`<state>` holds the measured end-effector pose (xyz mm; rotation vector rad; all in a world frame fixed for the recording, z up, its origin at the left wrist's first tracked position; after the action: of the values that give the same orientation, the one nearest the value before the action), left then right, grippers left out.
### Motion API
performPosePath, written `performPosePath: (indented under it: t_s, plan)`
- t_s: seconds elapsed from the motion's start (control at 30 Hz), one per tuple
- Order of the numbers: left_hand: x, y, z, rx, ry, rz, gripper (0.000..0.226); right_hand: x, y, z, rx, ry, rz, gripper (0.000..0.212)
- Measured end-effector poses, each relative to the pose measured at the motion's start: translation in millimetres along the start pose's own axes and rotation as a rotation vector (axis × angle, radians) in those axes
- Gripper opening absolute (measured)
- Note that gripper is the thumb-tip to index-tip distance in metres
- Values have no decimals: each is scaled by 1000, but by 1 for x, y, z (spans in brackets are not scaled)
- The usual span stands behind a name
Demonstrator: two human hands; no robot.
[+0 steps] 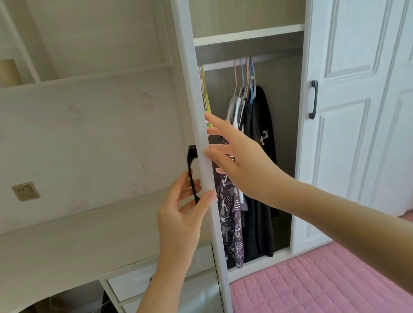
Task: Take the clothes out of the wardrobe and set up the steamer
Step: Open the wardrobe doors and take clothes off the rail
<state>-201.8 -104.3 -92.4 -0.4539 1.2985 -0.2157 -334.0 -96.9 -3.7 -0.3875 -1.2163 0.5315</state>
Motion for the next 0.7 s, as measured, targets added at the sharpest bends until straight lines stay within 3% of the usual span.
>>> performPosePath:
  t_s: [0.27, 0.47, 0.7]
  plan:
    - [-7, 12, -10, -44, -50, -7, 50, -3, 5, 11, 29, 68, 8, 56]
    - [-15, 34, -2, -298, -72, 42, 34, -12, 24, 31, 140, 332, 40, 54]
    - [-62, 64, -19, -493, -366, -240, 34, -38, 42, 79, 172, 482, -46, 51]
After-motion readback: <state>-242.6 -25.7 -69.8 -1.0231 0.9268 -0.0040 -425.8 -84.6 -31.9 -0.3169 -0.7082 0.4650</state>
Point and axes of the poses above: each hand's wrist, its own y-axis away from the middle knuckle, its own z-axis out of the back of the hand, x = y × z, the point moved 10 cm from there along -y, towards the middle knuckle, and after that the axes turned 15 degrees about -y, right-handed, at the moved point
